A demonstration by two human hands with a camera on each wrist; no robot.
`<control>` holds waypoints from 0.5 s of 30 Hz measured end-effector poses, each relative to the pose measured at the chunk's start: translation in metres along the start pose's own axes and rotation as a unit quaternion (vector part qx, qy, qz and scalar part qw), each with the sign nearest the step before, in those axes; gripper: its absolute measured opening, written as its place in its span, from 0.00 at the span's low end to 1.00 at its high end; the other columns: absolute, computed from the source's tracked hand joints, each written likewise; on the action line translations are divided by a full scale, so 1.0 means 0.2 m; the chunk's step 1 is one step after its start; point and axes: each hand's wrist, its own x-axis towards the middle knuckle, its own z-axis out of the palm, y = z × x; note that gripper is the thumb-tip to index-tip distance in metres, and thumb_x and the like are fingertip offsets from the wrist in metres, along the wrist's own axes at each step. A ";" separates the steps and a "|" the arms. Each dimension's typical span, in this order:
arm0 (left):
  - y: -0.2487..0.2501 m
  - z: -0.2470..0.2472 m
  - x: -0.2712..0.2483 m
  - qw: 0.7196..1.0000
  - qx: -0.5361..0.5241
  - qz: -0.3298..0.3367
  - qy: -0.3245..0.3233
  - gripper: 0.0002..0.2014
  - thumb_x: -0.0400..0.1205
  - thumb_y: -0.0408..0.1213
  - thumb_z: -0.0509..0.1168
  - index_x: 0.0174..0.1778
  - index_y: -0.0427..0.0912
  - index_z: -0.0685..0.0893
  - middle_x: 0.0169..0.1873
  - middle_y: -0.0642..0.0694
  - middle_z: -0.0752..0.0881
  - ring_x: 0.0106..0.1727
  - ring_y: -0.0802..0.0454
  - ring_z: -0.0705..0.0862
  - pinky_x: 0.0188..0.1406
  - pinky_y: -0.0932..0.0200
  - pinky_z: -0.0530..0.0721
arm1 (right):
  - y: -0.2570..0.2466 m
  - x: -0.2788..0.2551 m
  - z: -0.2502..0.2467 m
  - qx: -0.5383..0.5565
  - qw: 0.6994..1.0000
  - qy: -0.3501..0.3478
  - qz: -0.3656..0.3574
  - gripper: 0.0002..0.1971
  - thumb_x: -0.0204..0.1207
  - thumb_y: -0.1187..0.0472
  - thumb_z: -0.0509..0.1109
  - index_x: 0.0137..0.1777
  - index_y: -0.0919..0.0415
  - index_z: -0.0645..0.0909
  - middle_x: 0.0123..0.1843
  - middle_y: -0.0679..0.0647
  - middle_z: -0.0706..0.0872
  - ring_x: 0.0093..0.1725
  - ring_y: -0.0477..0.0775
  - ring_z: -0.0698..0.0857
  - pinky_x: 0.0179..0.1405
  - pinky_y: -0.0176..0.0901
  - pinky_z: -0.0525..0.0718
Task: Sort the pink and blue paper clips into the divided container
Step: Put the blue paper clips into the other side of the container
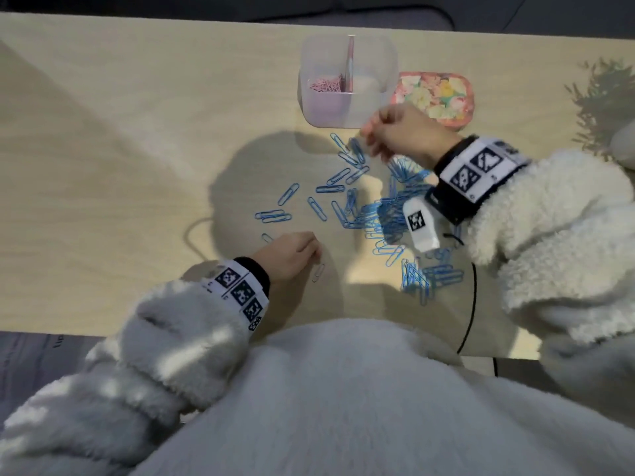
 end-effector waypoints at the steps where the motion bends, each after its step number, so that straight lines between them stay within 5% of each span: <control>1: 0.00 0.02 0.00 0.998 0.055 0.004 0.014 0.12 0.84 0.42 0.55 0.44 0.38 0.79 0.40 0.44 0.83 0.41 0.45 0.79 0.38 0.58 0.74 | -0.07 0.05 -0.01 -0.009 1.000 0.016 -0.013 0.18 0.79 0.76 0.51 0.33 0.58 0.73 0.30 0.54 0.76 0.14 0.37 0.77 0.13 0.29 0.74; 4: -0.01 0.08 -0.01 0.981 0.183 0.003 0.069 0.10 0.75 0.47 0.64 0.42 0.44 0.78 0.41 0.45 0.85 0.44 0.43 0.82 0.41 0.54 0.76 | -0.22 0.18 0.00 -0.074 0.996 0.019 -0.054 0.17 0.74 0.79 0.50 0.36 0.60 0.75 0.30 0.53 0.75 0.18 0.39 0.78 0.15 0.29 0.76; 7: -0.01 0.09 0.00 0.974 0.208 0.011 0.093 0.08 0.77 0.43 0.61 0.44 0.41 0.79 0.44 0.41 0.85 0.47 0.39 0.83 0.42 0.51 0.76 | -0.33 0.28 0.04 -0.116 0.990 0.014 -0.077 0.14 0.74 0.77 0.54 0.48 0.62 0.78 0.31 0.52 0.76 0.27 0.45 0.79 0.20 0.31 0.79; 10: -0.01 0.08 0.02 0.972 0.217 -0.005 0.088 0.10 0.80 0.41 0.59 0.47 0.37 0.80 0.47 0.38 0.85 0.49 0.38 0.83 0.41 0.51 0.74 | -0.38 0.37 0.10 -0.136 0.987 0.035 -0.078 0.10 0.75 0.77 0.61 0.46 0.63 0.78 0.34 0.52 0.78 0.33 0.52 0.84 0.23 0.33 0.80; 13: 0.01 0.05 0.02 0.974 0.215 -0.011 0.070 0.10 0.80 0.38 0.57 0.45 0.35 0.80 0.45 0.37 0.85 0.48 0.38 0.82 0.38 0.55 0.70 | -0.39 0.43 0.13 -0.187 0.978 0.047 -0.076 0.12 0.74 0.77 0.62 0.52 0.67 0.81 0.50 0.60 0.81 0.44 0.56 0.83 0.25 0.32 0.78; 15: 0.05 0.00 0.05 0.979 0.199 -0.013 0.045 0.09 0.81 0.38 0.56 0.44 0.37 0.78 0.47 0.38 0.85 0.48 0.40 0.82 0.40 0.55 0.71 | -0.38 0.46 0.12 -0.227 0.970 0.047 -0.080 0.16 0.75 0.74 0.62 0.61 0.65 0.79 0.63 0.61 0.80 0.50 0.54 0.81 0.36 0.33 0.80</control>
